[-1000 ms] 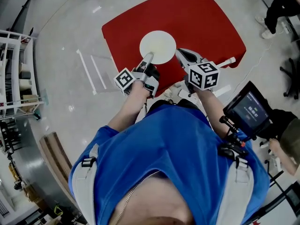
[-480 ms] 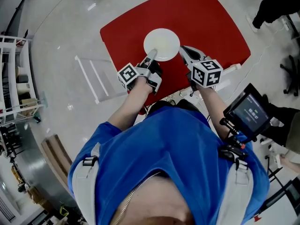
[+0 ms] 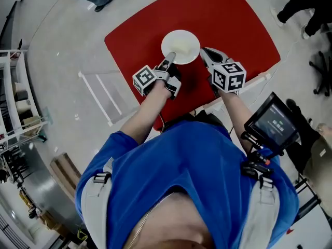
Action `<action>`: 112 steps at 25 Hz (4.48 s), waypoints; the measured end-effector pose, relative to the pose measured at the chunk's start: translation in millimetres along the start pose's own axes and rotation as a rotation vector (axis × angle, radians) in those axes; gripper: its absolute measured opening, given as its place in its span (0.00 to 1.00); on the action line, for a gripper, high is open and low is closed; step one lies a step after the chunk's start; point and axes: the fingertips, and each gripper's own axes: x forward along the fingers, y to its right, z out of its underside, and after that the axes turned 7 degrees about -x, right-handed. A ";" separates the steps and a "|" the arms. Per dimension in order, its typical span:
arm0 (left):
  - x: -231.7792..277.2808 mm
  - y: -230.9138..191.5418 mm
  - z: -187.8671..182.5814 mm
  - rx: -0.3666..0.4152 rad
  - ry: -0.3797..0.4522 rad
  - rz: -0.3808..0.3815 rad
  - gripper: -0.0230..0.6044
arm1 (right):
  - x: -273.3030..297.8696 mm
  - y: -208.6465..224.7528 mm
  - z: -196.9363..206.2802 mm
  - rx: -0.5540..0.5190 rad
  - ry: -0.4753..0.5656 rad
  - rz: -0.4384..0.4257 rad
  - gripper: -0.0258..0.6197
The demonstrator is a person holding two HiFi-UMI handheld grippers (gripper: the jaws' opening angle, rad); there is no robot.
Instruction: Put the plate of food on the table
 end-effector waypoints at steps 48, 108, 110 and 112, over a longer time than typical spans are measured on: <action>17.0 -64.2 41.6 0.357 -0.195 -0.367 0.20 | -16.5 15.8 49.2 0.057 -0.121 0.056 0.04; -66.2 49.6 -18.9 0.639 0.126 -0.005 0.05 | 15.6 -47.3 -6.9 -0.081 0.036 -0.158 0.04; -71.6 50.8 -19.9 0.646 0.143 0.002 0.05 | 15.5 -53.1 -8.3 -0.090 0.042 -0.176 0.04; -78.4 49.9 -23.0 0.657 0.165 -0.002 0.05 | 15.6 -59.8 -10.5 -0.101 0.048 -0.195 0.04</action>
